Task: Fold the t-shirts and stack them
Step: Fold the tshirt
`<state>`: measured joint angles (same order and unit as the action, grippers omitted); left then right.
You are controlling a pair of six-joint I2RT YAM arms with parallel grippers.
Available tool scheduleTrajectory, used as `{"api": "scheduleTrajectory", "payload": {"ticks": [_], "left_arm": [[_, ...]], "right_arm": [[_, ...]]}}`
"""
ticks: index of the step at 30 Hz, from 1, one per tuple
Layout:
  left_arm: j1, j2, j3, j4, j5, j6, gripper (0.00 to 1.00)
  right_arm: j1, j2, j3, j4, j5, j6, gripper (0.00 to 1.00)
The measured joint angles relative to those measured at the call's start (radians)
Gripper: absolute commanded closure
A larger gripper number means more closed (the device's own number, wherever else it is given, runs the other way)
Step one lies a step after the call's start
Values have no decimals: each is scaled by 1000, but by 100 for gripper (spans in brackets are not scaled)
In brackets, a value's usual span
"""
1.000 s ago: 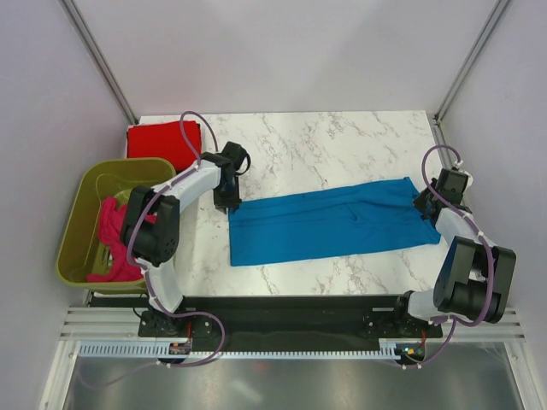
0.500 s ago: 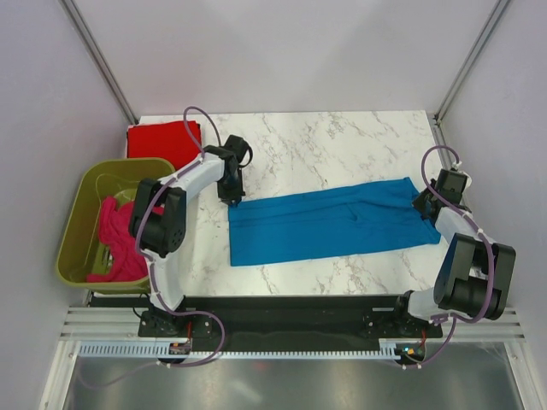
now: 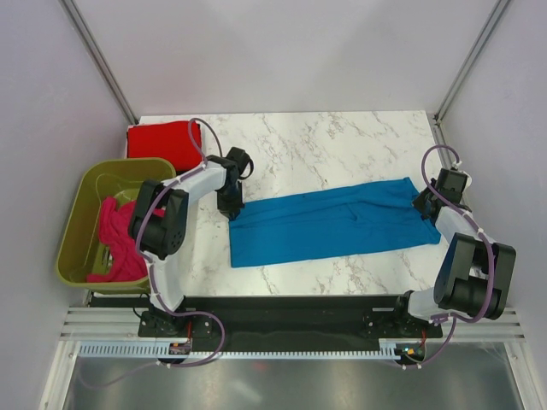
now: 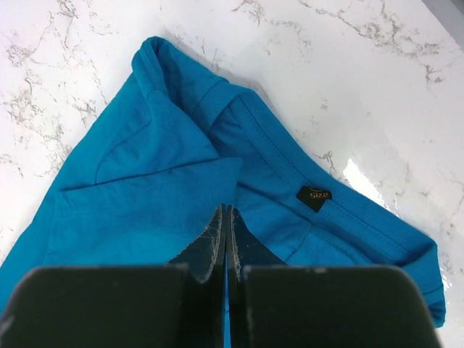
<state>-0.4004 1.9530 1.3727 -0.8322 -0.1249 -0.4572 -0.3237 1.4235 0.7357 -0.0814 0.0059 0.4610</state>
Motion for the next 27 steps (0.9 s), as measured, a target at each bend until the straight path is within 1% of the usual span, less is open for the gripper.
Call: {"api": "scheduleTrajectory", "payload": {"ticks": [5,11,19,27], "left_arm": [[-22,-39,-38,0,-2,0,83],[-34,-93,-66,0,-14,-1,81],[-34,-96,-57,0,-29,0,81],[-34,-100,-61,5,3,0,81]], "right_arm": [[0,-6,0,-8,3,1,100],[0,-38,-4,5,-3,7,100],[0,-57,-11,47,-40,14,100],[0,-65,-15,67,-54,14,100]]}}
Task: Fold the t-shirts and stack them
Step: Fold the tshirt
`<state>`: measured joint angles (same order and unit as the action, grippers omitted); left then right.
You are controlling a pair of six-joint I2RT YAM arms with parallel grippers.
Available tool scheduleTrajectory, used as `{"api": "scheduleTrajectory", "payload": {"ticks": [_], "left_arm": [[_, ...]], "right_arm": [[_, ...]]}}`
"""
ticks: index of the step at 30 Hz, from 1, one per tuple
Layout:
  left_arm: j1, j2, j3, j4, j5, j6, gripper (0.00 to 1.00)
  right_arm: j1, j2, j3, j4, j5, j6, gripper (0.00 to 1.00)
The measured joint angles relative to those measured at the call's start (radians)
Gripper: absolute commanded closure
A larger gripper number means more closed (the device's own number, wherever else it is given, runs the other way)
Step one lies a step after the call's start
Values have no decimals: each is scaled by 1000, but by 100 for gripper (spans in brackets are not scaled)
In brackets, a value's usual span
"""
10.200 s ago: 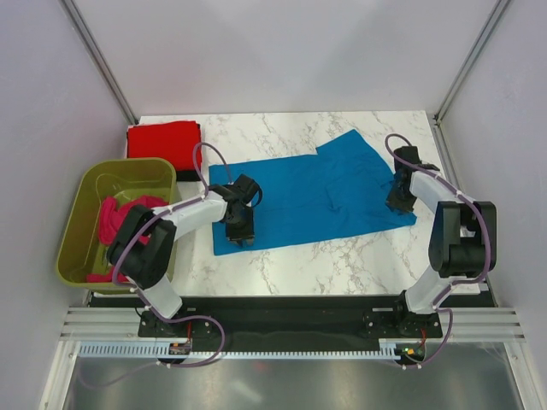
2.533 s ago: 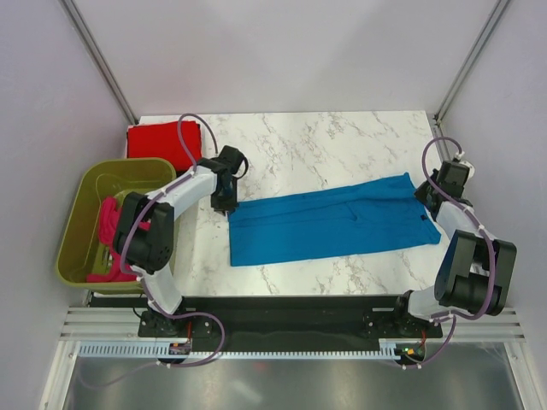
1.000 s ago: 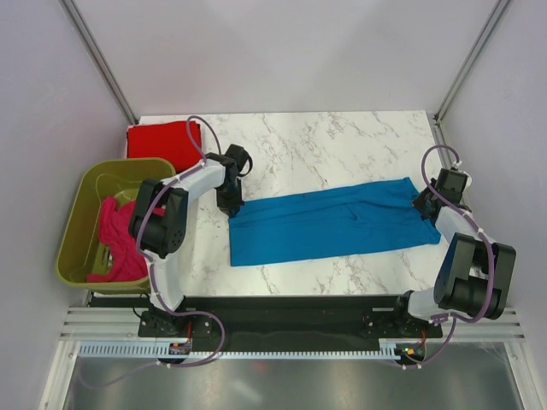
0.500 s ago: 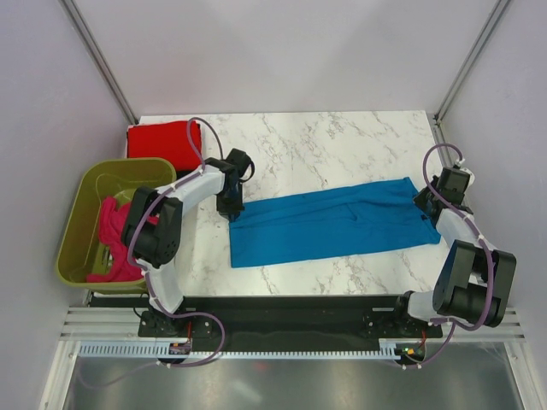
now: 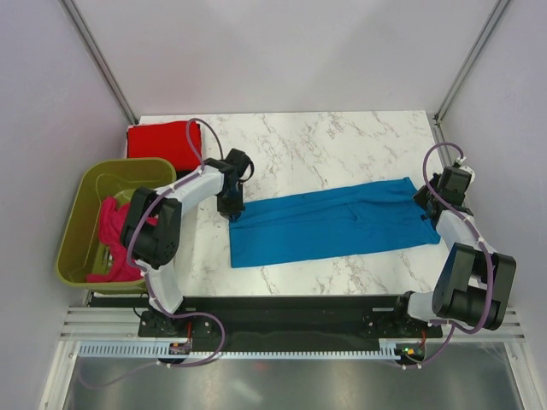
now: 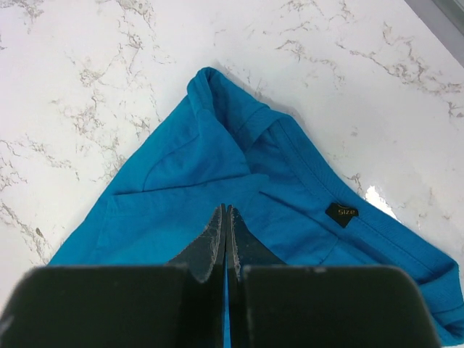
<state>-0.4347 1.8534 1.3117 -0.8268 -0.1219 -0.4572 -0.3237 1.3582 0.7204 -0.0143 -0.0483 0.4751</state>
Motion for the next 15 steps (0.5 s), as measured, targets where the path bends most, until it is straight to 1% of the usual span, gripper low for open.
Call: {"api": "scheduleTrajectory", "payload": {"ticks": [5,9,13,15], "left_arm": [[-2,-25,-53,6,3,0,80],[-4,-45,-64,6,4,0,79],[2,-56,-64,6,19,0,72],[8,-59,-64,3,29,-1,71]], "right_arm": [[0,0,0,0,-5,0,100],[0,0,0,0,-8,0,100],[0,0,0,-1,-9,0,100],[0,0,0,-1,-10,0,100]]}}
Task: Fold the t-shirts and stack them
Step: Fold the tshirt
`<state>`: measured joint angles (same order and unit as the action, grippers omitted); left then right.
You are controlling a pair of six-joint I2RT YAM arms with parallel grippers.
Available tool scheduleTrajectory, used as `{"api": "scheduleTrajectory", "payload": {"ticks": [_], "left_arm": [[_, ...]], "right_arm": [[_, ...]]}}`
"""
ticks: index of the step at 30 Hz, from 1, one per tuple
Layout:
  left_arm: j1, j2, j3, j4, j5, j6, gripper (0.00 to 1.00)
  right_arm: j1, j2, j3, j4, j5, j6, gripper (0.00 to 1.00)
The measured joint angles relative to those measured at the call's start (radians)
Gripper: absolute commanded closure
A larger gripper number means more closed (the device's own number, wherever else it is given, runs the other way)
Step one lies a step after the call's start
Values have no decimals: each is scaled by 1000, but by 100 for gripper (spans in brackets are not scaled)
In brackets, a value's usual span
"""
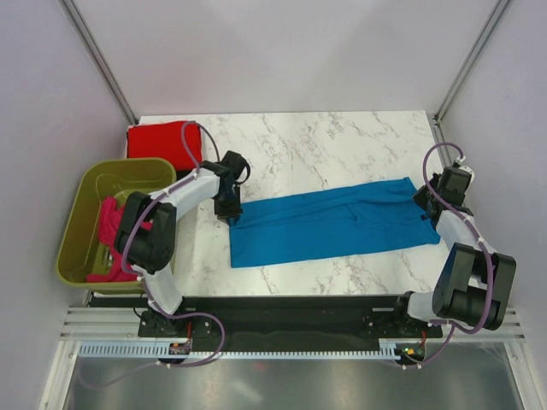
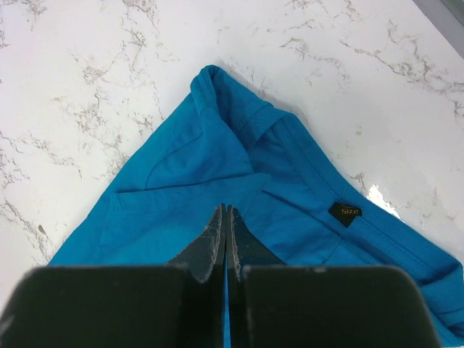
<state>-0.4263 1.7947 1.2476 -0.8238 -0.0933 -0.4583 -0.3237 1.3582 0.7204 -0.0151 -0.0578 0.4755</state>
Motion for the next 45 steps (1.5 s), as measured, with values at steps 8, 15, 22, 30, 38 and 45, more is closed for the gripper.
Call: {"api": "scheduleTrajectory", "payload": {"ticks": [8,15,22,30,38,45], "left_arm": [[63,-1,0,-12,97,-39,67],[77,-2,0,-12,148,-58,69],[77,-2,-4,-12,153,-61,71],[77,-2,-19,-17,149,-61,73],[76,-2,-38,-16,146,-61,76],[76,17,-38,-14,128,-61,77]], "right_arm": [[0,0,0,0,-11,0,100],[0,0,0,0,-16,-1,100],[0,0,0,0,-17,0,100],[0,0,0,-2,-17,-1,100],[0,0,0,-16,-17,0,100],[0,-72,-82,56,-32,10,100]]}}
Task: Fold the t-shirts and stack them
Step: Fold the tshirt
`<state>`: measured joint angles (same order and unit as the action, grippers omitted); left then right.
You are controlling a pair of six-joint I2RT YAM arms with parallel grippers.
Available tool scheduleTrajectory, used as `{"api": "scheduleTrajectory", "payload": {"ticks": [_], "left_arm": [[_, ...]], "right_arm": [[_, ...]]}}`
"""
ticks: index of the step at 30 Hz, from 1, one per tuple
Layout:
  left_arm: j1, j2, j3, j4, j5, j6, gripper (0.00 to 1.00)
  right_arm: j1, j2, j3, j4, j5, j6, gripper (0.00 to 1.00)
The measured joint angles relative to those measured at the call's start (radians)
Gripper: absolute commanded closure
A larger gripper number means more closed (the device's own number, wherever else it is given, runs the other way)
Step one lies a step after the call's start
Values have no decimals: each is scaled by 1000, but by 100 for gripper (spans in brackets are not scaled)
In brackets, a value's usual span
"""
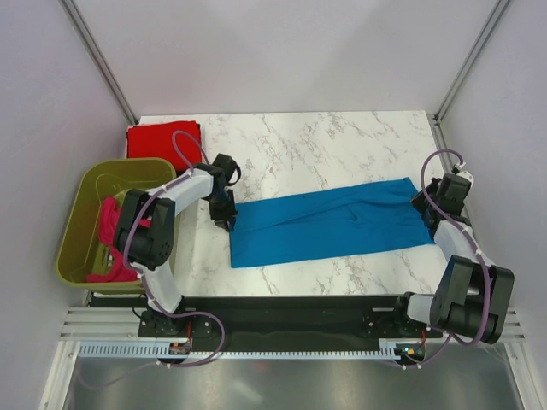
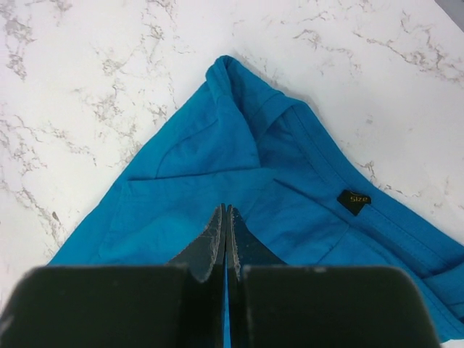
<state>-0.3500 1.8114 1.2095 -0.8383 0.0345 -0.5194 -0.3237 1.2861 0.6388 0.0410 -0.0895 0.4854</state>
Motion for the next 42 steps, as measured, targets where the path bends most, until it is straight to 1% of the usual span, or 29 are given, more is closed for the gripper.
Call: {"api": "scheduleTrajectory", "payload": {"ticks": [8,12,13,16,17,19,20,22,25,28,31,34,36,37,42], "left_arm": [[0,30,-1,3,-8,0,78],[0,34,-1,3,-21,0,78],[-1,34,-1,3,-25,0,78],[-1,34,-1,3,-30,0,78],[-1,34,-1,3,-31,0,77],[-1,34,-1,3,-32,0,77],[-1,34,0,3,-32,0,77],[-1,34,6,-2,-33,0,76],[-1,32,36,-20,-34,2,75],[-8,16,86,-31,-32,10,74],[-35,0,155,-35,-19,15,74],[-80,2,212,-26,8,17,74],[-116,15,247,-25,29,18,74],[-132,28,263,-20,38,19,75],[-188,102,289,2,78,21,75]], "right_arm": [[0,-114,-76,86,7,25,99],[0,-135,-106,97,39,37,98],[0,-135,-113,98,47,39,96],[0,-123,-122,85,75,46,87],[-1,-112,-118,74,88,47,83],[-2,-78,-98,33,114,48,78],[-2,-64,-84,8,123,46,75],[-2,-25,-26,-74,145,42,73],[-2,32,104,-197,162,31,72],[0,48,197,-249,142,13,72],[18,59,247,-268,92,-8,71],[71,118,290,-281,27,-40,68],[121,187,329,-303,-7,-68,67],[147,221,349,-313,-18,-80,64],[256,393,462,-380,-64,-188,61]]}}
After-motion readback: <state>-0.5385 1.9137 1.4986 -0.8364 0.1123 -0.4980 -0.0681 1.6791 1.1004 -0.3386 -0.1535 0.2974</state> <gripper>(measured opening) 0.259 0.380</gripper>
